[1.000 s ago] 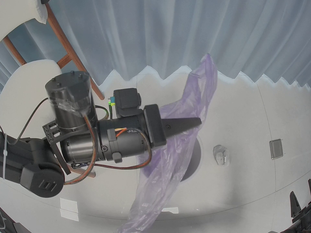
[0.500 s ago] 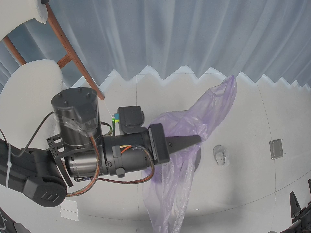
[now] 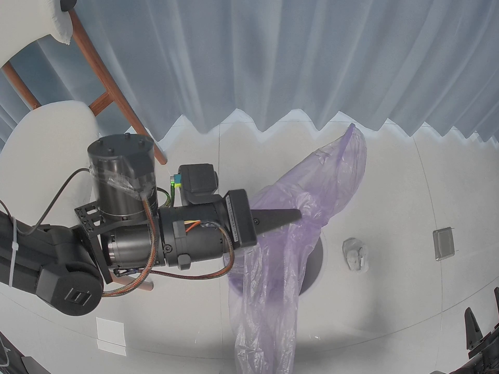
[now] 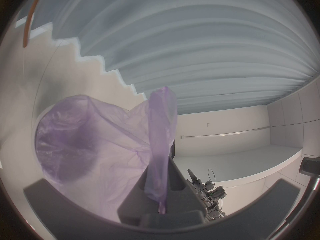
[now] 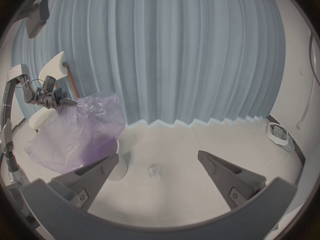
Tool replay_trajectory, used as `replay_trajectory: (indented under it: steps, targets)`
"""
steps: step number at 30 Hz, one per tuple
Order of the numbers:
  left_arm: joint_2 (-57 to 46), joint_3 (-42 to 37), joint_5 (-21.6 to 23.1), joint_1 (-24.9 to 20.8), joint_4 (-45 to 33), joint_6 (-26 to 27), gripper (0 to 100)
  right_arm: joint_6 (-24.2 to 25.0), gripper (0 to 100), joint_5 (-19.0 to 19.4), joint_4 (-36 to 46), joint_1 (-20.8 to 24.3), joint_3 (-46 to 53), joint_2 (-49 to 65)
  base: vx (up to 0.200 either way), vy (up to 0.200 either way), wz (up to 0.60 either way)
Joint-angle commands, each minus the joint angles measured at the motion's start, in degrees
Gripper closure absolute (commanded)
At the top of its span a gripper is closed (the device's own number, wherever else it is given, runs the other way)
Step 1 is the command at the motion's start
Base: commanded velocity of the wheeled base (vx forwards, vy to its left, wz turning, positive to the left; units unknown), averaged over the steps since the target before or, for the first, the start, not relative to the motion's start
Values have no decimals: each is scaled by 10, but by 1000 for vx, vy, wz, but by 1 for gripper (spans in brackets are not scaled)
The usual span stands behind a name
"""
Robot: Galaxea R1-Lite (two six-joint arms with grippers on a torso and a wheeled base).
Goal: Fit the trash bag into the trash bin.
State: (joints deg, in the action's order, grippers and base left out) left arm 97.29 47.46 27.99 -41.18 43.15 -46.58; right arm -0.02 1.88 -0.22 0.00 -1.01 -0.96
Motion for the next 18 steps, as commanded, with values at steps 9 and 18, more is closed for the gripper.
replay_trajectory:
  steps: [9, 18]
  targets:
    - [4, 83, -1, -22, -7, 41, 100, 37, 0, 0, -9, 4, -50, -22, 0, 0, 0]
    - [-25, 75, -23, -72, -90, 85, 100, 271, 0, 21, -1, 104, -152, -292, 0, 0, 0]
